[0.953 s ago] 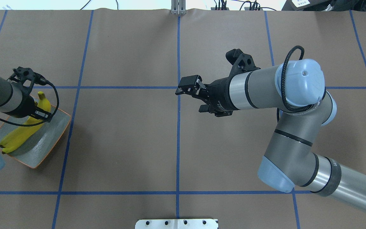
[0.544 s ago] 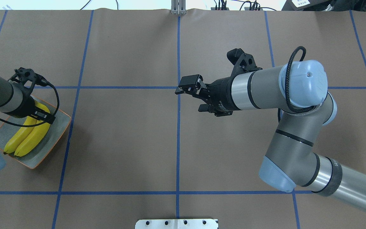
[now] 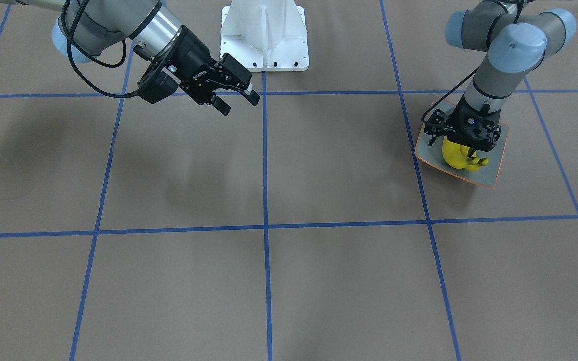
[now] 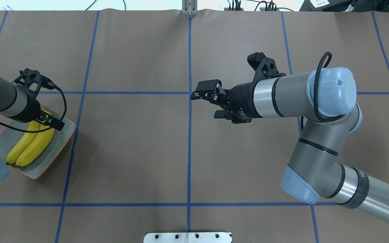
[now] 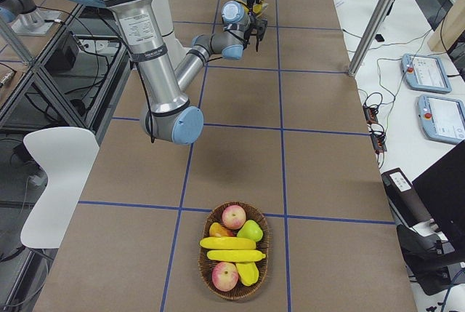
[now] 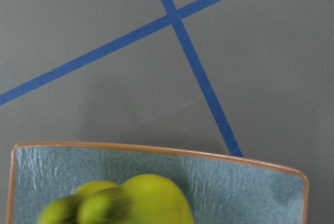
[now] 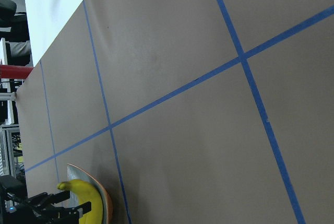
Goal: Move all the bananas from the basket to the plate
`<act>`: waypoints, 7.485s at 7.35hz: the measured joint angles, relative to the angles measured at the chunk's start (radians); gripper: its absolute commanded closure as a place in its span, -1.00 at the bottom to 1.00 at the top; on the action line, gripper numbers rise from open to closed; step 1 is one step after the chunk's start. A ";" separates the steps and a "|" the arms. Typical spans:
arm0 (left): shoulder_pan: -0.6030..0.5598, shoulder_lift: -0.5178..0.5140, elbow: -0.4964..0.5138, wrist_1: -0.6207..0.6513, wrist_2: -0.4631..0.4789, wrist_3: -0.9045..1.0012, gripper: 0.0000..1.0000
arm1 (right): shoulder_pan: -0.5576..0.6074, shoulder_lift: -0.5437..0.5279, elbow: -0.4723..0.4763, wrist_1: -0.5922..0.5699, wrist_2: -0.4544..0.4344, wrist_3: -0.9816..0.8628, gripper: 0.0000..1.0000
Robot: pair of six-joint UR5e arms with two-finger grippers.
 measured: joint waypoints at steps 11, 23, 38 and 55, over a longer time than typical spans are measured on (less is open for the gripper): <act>-0.002 -0.046 -0.045 0.005 -0.013 -0.178 -0.99 | 0.703 -0.705 -0.093 -0.010 0.385 -0.930 -1.00; -0.003 -0.043 -0.057 0.002 -0.010 -0.215 -0.99 | 0.888 -0.801 -0.426 0.012 0.284 -1.367 -0.42; 0.002 -0.058 -0.064 0.000 -0.021 -0.261 -0.99 | 1.014 -0.750 -0.399 0.075 0.395 -1.436 1.00; -0.004 -0.450 0.162 -0.322 -0.053 -0.814 -0.99 | 0.086 -0.109 -0.053 0.185 -0.039 0.039 1.00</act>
